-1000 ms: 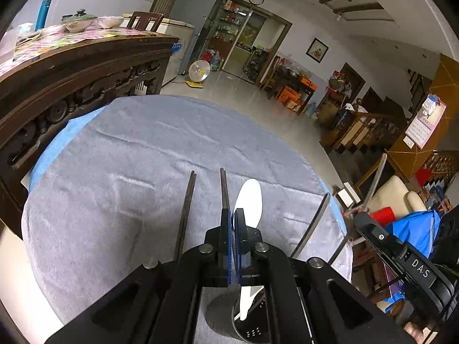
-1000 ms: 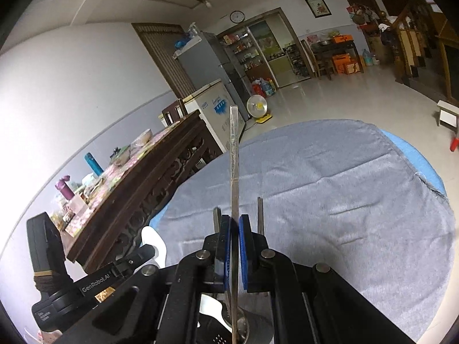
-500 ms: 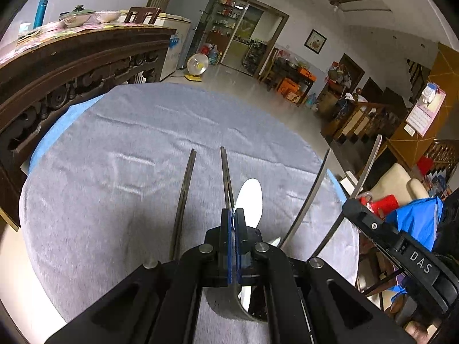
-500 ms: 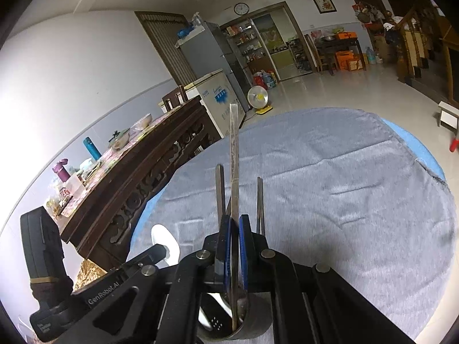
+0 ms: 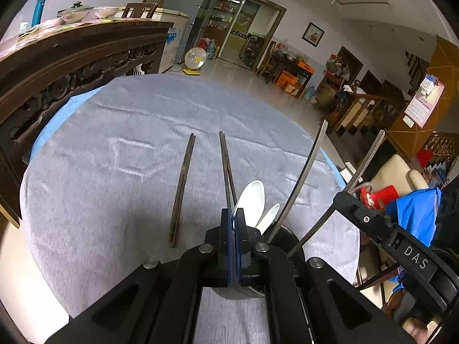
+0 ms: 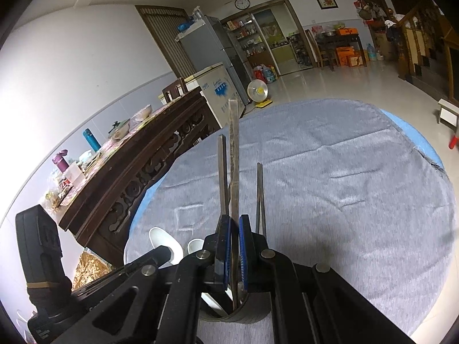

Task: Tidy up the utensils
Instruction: 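Lower the spoon into the black holder with the left tool while the right tool drops its chopstick in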

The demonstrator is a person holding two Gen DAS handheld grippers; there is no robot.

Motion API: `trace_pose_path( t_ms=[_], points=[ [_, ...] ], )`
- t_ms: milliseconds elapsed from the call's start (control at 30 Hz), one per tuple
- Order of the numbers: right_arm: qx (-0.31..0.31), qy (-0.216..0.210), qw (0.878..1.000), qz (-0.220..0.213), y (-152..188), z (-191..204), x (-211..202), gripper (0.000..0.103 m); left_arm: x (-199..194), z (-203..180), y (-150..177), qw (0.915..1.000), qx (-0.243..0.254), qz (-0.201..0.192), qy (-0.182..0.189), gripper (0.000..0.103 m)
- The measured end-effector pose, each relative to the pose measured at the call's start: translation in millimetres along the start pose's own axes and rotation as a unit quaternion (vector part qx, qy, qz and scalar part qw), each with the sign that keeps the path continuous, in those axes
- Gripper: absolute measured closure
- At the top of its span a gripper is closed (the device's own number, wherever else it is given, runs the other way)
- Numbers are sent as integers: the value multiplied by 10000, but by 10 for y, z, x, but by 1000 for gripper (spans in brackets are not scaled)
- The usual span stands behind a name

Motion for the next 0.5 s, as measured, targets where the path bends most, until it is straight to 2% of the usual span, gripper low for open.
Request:
trace_pose_path(
  t_ms=[500],
  points=[
    [43, -45, 9997, 247, 74, 19, -19, 94, -72, 68, 43, 9998, -117, 155, 23, 101]
  ],
)
Point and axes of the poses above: each gripper's, at about its wrist camera, not at the fingertips, and x roughly the way its jaws point, z to its left, y to its underside, the point moved 3 cm from there along x, roughly the way its jaws point, and after that the axes turned 14 degrees about -z, right-handed, at the moved point
